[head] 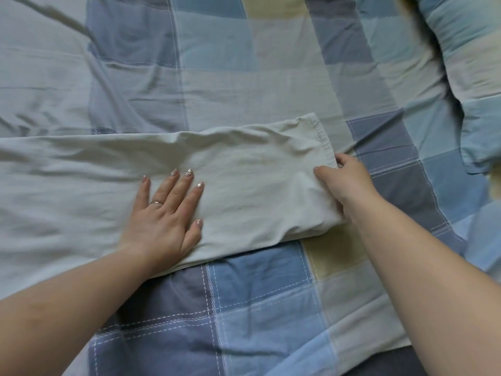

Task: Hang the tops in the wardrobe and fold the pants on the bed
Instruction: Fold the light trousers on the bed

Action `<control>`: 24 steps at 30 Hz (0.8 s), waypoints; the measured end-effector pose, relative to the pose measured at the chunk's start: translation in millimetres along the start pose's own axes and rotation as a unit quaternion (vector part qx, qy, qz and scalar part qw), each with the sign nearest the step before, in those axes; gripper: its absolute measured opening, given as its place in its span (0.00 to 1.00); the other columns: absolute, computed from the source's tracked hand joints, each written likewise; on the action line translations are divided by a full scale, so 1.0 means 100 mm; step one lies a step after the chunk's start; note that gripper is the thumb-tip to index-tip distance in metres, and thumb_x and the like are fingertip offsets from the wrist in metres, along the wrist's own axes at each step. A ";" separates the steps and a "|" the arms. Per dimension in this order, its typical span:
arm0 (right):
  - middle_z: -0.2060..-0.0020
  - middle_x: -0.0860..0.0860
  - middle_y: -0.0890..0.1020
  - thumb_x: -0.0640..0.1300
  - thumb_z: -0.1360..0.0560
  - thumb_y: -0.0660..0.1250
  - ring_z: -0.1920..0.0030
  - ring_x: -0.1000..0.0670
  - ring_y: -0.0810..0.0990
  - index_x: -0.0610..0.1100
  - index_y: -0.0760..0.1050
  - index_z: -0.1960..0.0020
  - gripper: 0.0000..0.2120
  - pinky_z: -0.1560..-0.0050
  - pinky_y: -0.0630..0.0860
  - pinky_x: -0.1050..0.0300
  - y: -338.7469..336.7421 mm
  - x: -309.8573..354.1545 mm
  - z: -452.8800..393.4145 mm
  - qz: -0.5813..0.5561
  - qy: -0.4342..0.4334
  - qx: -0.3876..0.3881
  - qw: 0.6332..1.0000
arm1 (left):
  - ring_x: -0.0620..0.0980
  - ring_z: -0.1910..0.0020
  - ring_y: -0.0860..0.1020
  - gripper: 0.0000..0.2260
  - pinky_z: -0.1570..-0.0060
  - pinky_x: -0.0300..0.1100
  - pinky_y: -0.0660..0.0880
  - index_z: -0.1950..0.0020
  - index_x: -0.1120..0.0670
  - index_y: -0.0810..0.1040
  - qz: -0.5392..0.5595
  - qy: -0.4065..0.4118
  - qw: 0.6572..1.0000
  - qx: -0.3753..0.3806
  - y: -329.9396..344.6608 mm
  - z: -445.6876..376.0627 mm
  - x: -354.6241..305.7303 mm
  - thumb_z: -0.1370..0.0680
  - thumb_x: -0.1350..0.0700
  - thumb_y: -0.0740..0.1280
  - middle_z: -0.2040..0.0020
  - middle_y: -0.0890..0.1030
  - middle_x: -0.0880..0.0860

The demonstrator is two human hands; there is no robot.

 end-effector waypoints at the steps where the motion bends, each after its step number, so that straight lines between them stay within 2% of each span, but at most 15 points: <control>1: 0.49 0.52 0.81 0.42 0.28 0.67 0.49 0.47 0.80 0.50 0.76 0.45 0.12 0.45 0.77 0.47 0.03 0.08 0.10 -0.005 -0.006 0.012 1.000 | 0.59 0.27 0.64 0.31 0.31 0.66 0.55 0.27 0.57 0.67 -0.004 0.000 1.000 0.031 -0.01 -0.01 0.00 0.26 0.43 0.49 0.26 0.65 0.59; 2: 0.51 0.52 0.82 0.42 0.28 0.68 0.49 0.46 0.81 0.50 0.76 0.48 0.09 0.46 0.78 0.47 0.07 0.18 0.24 -0.011 -0.018 0.027 0.999 | 0.57 0.25 0.59 0.33 0.30 0.65 0.51 0.25 0.54 0.63 -0.008 -0.003 0.998 0.065 -0.03 -0.03 0.01 0.26 0.41 0.46 0.23 0.60 0.57; 4: 0.49 0.49 0.82 0.41 0.29 0.69 0.49 0.47 0.81 0.47 0.75 0.46 0.12 0.45 0.78 0.48 0.21 0.38 0.58 -0.009 -0.050 0.063 0.997 | 0.51 0.22 0.47 0.33 0.27 0.59 0.42 0.22 0.48 0.52 0.003 -0.016 0.992 0.122 -0.11 -0.04 0.04 0.26 0.40 0.41 0.21 0.48 0.52; 5: 0.48 0.49 0.82 0.41 0.29 0.70 0.48 0.47 0.80 0.46 0.74 0.44 0.14 0.45 0.77 0.51 0.29 0.46 0.76 0.000 -0.066 0.078 0.995 | 0.49 0.22 0.46 0.29 0.27 0.57 0.42 0.22 0.46 0.52 0.036 -0.019 0.989 0.139 -0.14 -0.05 0.03 0.23 0.40 0.43 0.21 0.47 0.50; 7: 0.51 0.52 0.80 0.42 0.29 0.70 0.49 0.49 0.79 0.48 0.71 0.46 0.14 0.50 0.74 0.57 0.47 0.65 1.14 0.031 -0.101 0.112 0.988 | 0.48 0.23 0.52 0.21 0.26 0.52 0.48 0.26 0.46 0.63 0.200 -0.046 0.967 0.154 -0.34 -0.04 0.01 0.18 0.44 0.51 0.22 0.56 0.49; 8: 0.52 0.53 0.79 0.44 0.29 0.69 0.50 0.50 0.78 0.49 0.70 0.47 0.13 0.53 0.71 0.59 0.57 0.74 1.32 0.058 -0.116 0.126 0.984 | 0.48 0.25 0.60 0.18 0.26 0.50 0.54 0.30 0.47 0.69 0.337 -0.093 0.926 0.142 -0.49 0.03 0.01 0.18 0.47 0.54 0.25 0.65 0.48; 9: 0.51 0.52 0.77 0.45 0.28 0.68 0.50 0.49 0.77 0.48 0.69 0.46 0.12 0.54 0.70 0.58 0.68 0.86 1.51 0.090 -0.131 0.134 0.978 | 0.46 0.30 0.68 0.14 0.28 0.49 0.61 0.35 0.48 0.74 0.485 -0.147 0.853 0.123 -0.67 0.15 0.01 0.18 0.48 0.57 0.32 0.74 0.47; 10: 0.49 0.50 0.76 0.46 0.27 0.66 0.49 0.46 0.77 0.48 0.69 0.45 0.12 0.54 0.70 0.57 0.77 0.94 1.68 0.117 -0.150 0.138 0.972 | 0.43 0.38 0.75 0.12 0.34 0.46 0.69 0.41 0.48 0.77 0.609 -0.188 0.764 0.100 -0.84 0.30 -0.03 0.20 0.47 0.59 0.40 0.80 0.46; 11: 0.47 0.48 0.74 0.46 0.26 0.64 0.48 0.44 0.76 0.47 0.69 0.43 0.12 0.52 0.72 0.55 0.87 1.04 1.86 0.135 -0.173 0.144 0.965 | 0.41 0.45 0.79 0.13 0.41 0.43 0.75 0.44 0.49 0.79 0.688 -0.217 0.689 0.073 -1.01 0.45 -0.04 0.22 0.45 0.61 0.47 0.83 0.46; 12: 0.46 0.47 0.72 0.45 0.26 0.63 0.48 0.42 0.76 0.49 0.68 0.41 0.13 0.51 0.73 0.53 0.98 1.17 2.07 0.143 -0.201 0.155 0.957 | 0.43 0.49 0.81 0.16 0.48 0.41 0.77 0.46 0.51 0.79 0.728 -0.232 0.644 0.050 -1.21 0.61 0.01 0.26 0.42 0.62 0.50 0.84 0.48; 14: 0.44 0.49 0.69 0.42 0.25 0.61 0.49 0.43 0.76 0.52 0.65 0.36 0.18 0.52 0.74 0.51 1.17 1.37 2.44 0.153 -0.261 0.178 0.936 | 0.47 0.50 0.82 0.22 0.54 0.41 0.77 0.44 0.51 0.78 0.764 -0.248 0.595 0.014 -1.50 0.87 0.17 0.32 0.39 0.65 0.51 0.84 0.52; 18: 0.33 0.55 0.62 0.41 0.26 0.62 0.41 0.48 0.74 0.53 0.54 0.25 0.33 0.43 0.74 0.55 1.56 1.74 3.08 0.137 -0.341 0.245 0.897 | 0.43 0.59 0.83 0.22 0.62 0.35 0.76 0.41 0.49 0.76 0.795 -0.259 0.548 -0.041 -1.92 1.32 0.72 0.33 0.42 0.66 0.58 0.84 0.47; 20: 0.28 0.57 0.61 0.43 0.28 0.64 0.34 0.52 0.69 0.55 0.48 0.23 0.39 0.37 0.69 0.58 1.72 1.90 3.35 0.097 -0.361 0.304 0.876 | 0.45 0.51 0.83 0.23 0.56 0.38 0.76 0.39 0.48 0.76 0.804 -0.259 0.533 -0.052 -2.08 1.54 1.00 0.32 0.42 0.69 0.52 0.85 0.48; 22: 0.31 0.56 0.69 0.49 0.30 0.64 0.38 0.54 0.73 0.62 0.39 0.25 0.44 0.38 0.71 0.58 1.83 2.05 3.56 0.059 -0.338 0.370 0.863 | 0.48 0.44 0.81 0.23 0.51 0.40 0.76 0.38 0.46 0.76 0.807 -0.250 0.531 -0.066 -2.21 1.75 1.30 0.32 0.42 0.72 0.45 0.83 0.50; 24: 0.40 0.55 0.78 0.49 0.29 0.64 0.48 0.53 0.79 0.68 0.34 0.28 0.45 0.44 0.75 0.55 1.98 2.22 3.74 0.042 -0.328 0.416 0.847 | 0.50 0.47 0.82 0.15 0.54 0.39 0.78 0.43 0.48 0.79 0.789 -0.237 0.562 -0.074 -2.31 2.03 1.64 0.29 0.47 0.71 0.47 0.83 0.52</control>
Point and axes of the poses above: each hand's wrist, its own z-axis away from the middle knuckle, its own y-axis out of the palm, x = y × z, the point moved 2 cm from there along -z, towards the middle knuckle
